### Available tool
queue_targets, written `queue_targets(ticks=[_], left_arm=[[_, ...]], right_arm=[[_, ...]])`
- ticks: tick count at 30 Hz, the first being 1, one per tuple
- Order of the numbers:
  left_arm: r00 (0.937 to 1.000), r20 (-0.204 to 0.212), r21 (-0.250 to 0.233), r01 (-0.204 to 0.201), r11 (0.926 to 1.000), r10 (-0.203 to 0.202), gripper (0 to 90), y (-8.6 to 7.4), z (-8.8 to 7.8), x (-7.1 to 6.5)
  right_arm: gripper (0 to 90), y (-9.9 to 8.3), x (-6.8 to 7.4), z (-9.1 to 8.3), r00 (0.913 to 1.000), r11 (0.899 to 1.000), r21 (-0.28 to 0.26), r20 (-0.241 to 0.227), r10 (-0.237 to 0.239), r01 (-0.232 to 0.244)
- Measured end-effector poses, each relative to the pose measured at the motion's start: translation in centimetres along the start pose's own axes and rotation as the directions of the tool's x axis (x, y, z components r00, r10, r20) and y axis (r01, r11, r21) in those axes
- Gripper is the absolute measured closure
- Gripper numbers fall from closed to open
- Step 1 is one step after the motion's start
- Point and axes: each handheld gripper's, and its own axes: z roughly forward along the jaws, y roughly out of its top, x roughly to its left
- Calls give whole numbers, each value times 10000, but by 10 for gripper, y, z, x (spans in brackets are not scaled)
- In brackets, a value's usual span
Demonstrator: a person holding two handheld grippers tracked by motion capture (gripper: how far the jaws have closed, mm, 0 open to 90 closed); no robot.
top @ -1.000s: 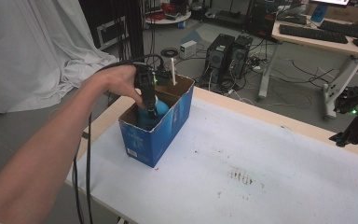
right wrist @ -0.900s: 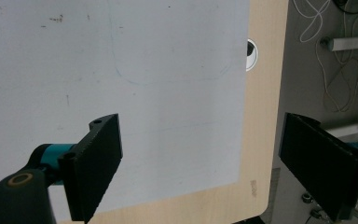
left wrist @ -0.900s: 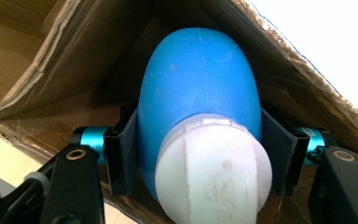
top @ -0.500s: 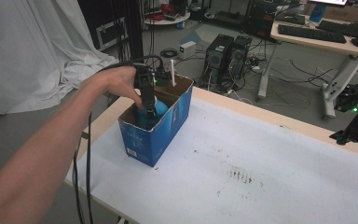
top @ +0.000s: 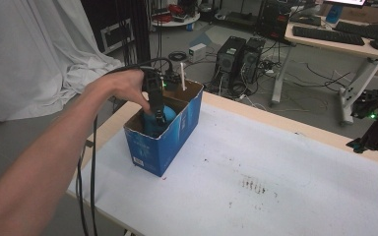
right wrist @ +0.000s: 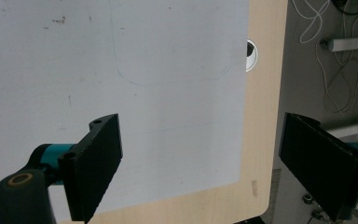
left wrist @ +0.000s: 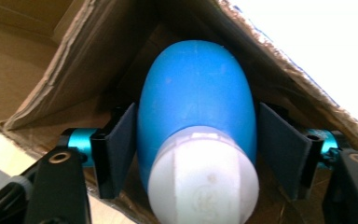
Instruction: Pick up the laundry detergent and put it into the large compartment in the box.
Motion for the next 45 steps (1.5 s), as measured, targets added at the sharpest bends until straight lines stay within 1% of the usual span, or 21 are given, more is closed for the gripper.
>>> queue_targets(ticks=[4, 7, 8, 10, 11, 13, 23, 25, 28, 30, 36, 39, 43, 44, 45], left_arm=[[10000, -77, 45, -29, 10000, 29, 292, 0, -1, 1], [9999, -106, 45, 3, 10000, -3, 271, -1, -2, 1], [9999, -115, 45, -3, 10000, 3, 268, -1, -2, 1], [9999, -147, 33, -25, 10000, 26, 257, 0, -4, 1], [9998, -170, 104, -80, 9999, 82, 254, 0, -5, 1], [9997, -237, 87, -102, 9999, 105, 246, 0, -7, 0], [9976, -594, 62, -355, 9993, 359, 220, 5, -24, -2], [9973, -627, -19, -389, 9992, 387, 213, 6, -27, -3], [9965, -684, -16, -484, 9988, 482, 213, 7, -31, -4], [9959, -711, -65, -571, 9983, 565, 213, 10, -34, -7], [9911, -872, -171, -1023, 9946, 1005, 213, 23, -43, -16], [9874, -882, -295, -1342, 9905, 1312, 213, 33, -47, -24], [9805, -909, -407, -1784, 9831, 1742, 184, 46, -52, -36], [9756, -955, -407, -2022, 9785, 1976, 184, 52, -54, -40], [9728, -968, -443, -2153, 9755, 2103, 180, 56, -55, -45]], right_arm=[[125, 0, 0, -1, 10000, 10000, -34, -5, -77, 77], [125, -1, 0, -1, 10000, 10000, 2, 6, 13, -13], [125, -1, 0, -1, 10000, 10000, -1, 2, -52, 52], [125, -2, 0, -2, 10000, 10000, 8, -2, 37, -37], [125, -3, 0, -2, 10000, 10000, 5, -2, -18, 18], [125, -3, 0, -2, 10000, 10000, 16, 5, 19, -19], [125, -4, 0, -3, 10000, 10000, 4, -6, 37, -37], [125, -4, 0, -3, 10000, 10000, 6, -6, 38, -38], [125, -4, 0, -3, 10000, 10000, 20, -2, 36, -36], [125, -4, 0, -2, 10000, 10000, 37, -7, 50, -50], [125, -4, 0, -3, 10000, 10000, 32, 21, 63, -63], [125, -4, 0, -3, 10000, 10000, 34, 16, 51, -51], [125, -4, 1, -3, 9999, 9999, 66, 23, 103, -103], [125, -4, 0, -3, 10000, 9999, 58, 24, 88, -88], [125, -4, 1, -3, 10000, 10000, 59, 30, 75, -75]])
